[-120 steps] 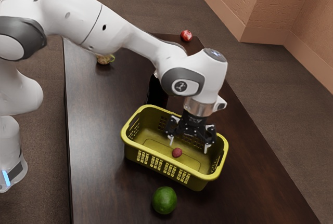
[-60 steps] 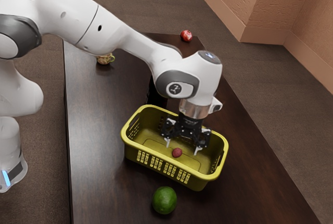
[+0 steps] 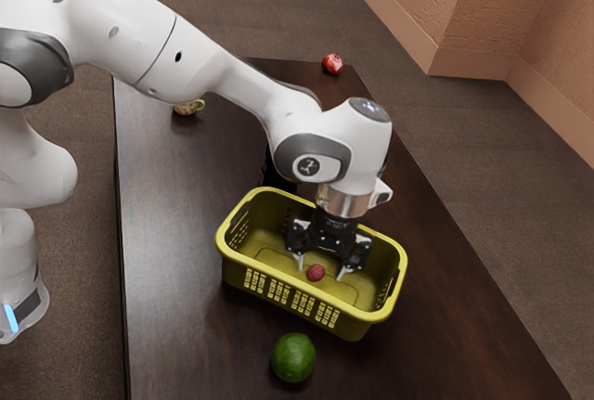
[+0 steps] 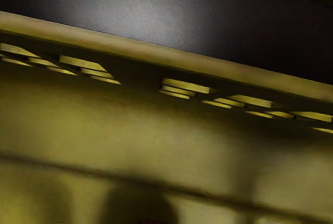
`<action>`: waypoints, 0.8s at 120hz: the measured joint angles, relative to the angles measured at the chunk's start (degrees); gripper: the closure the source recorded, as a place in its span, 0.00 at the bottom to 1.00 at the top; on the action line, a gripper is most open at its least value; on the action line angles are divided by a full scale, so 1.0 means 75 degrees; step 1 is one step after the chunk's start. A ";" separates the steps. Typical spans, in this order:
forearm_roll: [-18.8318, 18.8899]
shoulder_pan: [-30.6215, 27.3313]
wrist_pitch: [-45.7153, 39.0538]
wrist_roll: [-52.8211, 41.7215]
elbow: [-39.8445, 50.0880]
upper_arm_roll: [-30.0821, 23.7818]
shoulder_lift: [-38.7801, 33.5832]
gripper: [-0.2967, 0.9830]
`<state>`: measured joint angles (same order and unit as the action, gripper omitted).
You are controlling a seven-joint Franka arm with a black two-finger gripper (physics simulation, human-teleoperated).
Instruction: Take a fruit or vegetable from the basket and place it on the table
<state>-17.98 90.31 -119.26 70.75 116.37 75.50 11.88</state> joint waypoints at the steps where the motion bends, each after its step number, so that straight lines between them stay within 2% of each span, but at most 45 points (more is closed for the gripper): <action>1: -0.0001 -0.0001 -0.0002 0.0001 0.0002 -0.0002 0.0000 0.38; 69: -0.0011 -0.0026 -0.0105 -0.0051 0.0085 -0.0068 0.0012 0.64; 96: 0.0004 0.0003 0.0280 -0.0177 -0.0456 0.0129 -0.0111 0.66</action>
<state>-17.95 90.34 -117.16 69.43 112.95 76.47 11.04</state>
